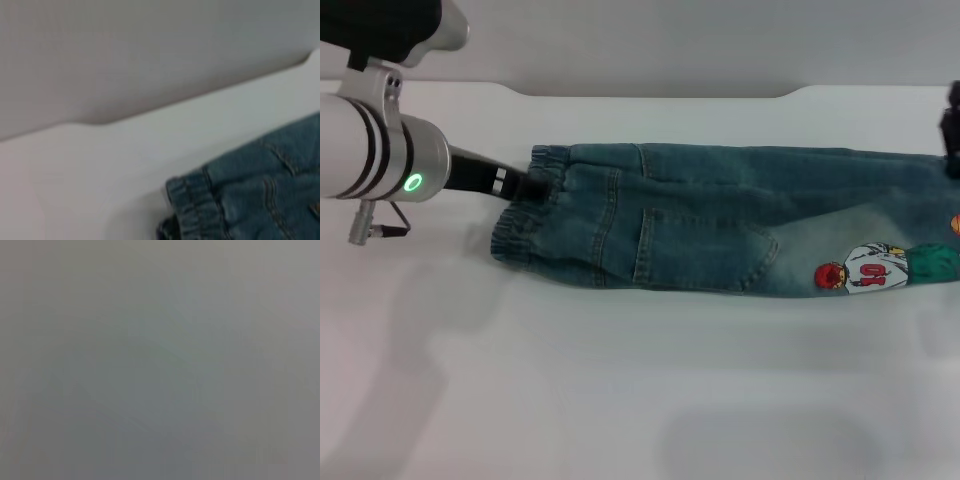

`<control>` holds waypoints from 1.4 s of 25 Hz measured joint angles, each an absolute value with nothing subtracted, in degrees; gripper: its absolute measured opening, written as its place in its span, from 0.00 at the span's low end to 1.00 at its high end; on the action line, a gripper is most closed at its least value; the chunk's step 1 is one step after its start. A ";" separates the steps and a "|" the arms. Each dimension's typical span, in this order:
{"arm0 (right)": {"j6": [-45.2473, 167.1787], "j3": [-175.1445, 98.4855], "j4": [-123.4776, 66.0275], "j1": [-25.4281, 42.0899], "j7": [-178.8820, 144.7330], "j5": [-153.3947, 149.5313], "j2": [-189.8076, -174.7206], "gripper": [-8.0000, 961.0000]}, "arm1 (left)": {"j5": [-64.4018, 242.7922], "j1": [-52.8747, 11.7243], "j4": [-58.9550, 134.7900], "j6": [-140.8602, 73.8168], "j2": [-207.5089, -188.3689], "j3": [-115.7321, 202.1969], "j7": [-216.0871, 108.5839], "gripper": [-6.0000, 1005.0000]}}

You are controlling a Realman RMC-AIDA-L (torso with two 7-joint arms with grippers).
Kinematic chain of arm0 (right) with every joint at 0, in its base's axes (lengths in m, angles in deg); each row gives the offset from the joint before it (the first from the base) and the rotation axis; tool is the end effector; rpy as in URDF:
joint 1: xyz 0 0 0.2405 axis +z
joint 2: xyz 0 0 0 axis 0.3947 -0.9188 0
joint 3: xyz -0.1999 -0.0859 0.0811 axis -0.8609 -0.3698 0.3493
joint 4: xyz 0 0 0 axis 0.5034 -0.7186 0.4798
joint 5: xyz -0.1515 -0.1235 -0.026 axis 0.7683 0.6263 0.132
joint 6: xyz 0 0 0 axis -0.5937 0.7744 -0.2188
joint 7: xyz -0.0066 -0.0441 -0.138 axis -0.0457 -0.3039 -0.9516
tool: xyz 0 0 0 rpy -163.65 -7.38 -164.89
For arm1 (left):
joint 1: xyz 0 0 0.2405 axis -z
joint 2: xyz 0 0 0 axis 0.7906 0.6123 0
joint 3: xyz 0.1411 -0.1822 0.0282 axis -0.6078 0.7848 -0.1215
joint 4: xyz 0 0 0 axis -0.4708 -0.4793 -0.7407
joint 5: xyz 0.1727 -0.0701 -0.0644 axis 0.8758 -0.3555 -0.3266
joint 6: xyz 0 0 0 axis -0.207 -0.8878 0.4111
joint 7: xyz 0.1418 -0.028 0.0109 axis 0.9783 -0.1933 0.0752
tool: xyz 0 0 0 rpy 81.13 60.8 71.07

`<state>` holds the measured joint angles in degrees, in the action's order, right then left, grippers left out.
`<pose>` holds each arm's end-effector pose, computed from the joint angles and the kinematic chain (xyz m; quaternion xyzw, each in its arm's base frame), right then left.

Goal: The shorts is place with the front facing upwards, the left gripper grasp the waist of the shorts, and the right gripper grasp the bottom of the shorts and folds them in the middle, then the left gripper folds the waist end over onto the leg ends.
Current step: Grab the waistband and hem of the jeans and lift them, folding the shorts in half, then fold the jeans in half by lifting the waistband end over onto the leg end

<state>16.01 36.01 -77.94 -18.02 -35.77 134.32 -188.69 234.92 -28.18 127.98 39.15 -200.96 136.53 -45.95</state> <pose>0.2588 0.2993 0.0185 -0.6754 0.1462 0.2671 0.6717 -0.1624 0.3504 0.0206 -0.8415 -0.3855 0.0485 0.3754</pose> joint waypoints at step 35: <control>14.34 28.08 -70.91 -15.61 -27.45 134.54 -188.46 0.01 | 236.81 -16.77 111.21 43.96 -201.10 137.26 -44.38 0.84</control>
